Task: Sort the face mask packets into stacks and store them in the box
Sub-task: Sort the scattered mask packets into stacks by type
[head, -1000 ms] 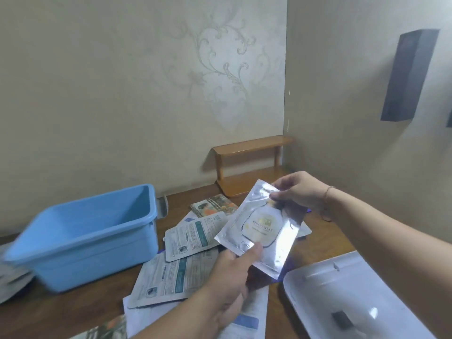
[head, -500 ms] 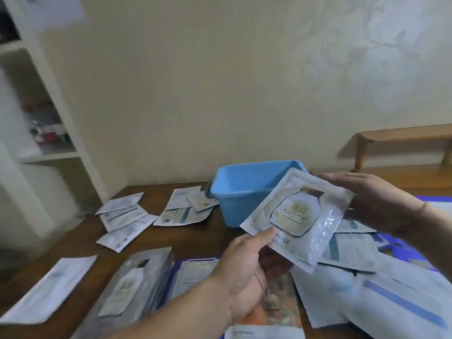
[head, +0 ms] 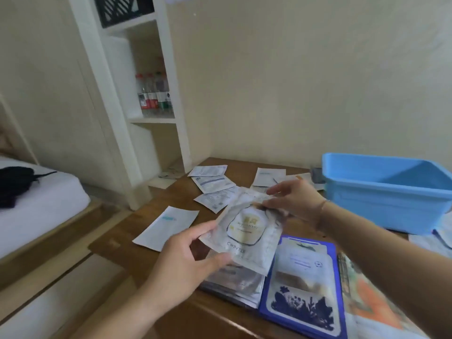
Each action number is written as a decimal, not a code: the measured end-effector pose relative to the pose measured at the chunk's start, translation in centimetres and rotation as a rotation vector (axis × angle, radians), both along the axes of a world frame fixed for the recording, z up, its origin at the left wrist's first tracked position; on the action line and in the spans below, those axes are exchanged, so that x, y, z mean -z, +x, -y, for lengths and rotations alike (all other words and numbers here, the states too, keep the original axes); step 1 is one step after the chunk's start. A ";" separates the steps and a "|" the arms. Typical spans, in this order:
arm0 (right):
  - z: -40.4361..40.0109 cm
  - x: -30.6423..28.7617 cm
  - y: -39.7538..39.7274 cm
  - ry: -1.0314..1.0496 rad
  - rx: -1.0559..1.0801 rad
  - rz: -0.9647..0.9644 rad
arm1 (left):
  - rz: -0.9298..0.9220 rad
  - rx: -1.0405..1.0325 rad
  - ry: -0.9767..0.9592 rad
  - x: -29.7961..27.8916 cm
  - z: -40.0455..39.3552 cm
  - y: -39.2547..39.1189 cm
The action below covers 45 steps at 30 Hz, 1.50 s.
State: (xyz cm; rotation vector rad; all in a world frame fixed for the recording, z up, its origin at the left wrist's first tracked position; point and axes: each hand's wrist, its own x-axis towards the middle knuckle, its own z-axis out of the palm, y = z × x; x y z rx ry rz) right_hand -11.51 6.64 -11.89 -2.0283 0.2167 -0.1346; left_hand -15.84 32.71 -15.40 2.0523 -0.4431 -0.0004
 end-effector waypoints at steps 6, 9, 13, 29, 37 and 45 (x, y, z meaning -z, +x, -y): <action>-3.0 2.9 2.1 -0.323 -0.035 -0.008 | 0.030 -0.031 0.148 3.3 -2.2 0.5; -3.0 3.0 2.0 -0.467 -0.060 -0.050 | 0.082 -0.027 0.223 4.2 -2.5 0.9; -2.5 2.9 1.5 -0.541 -0.071 -0.078 | 0.121 0.018 0.239 4.7 -2.5 1.3; 20.0 0.6 -15.5 -0.435 0.303 0.022 | 0.646 0.597 0.342 -2.7 27.2 -2.1; 35.7 3.2 -26.8 -0.608 0.638 -0.267 | 0.593 0.851 0.448 1.1 45.9 -6.1; 36.1 4.7 -26.4 -1.035 0.504 -0.447 | 0.516 0.850 0.484 3.4 52.4 -7.1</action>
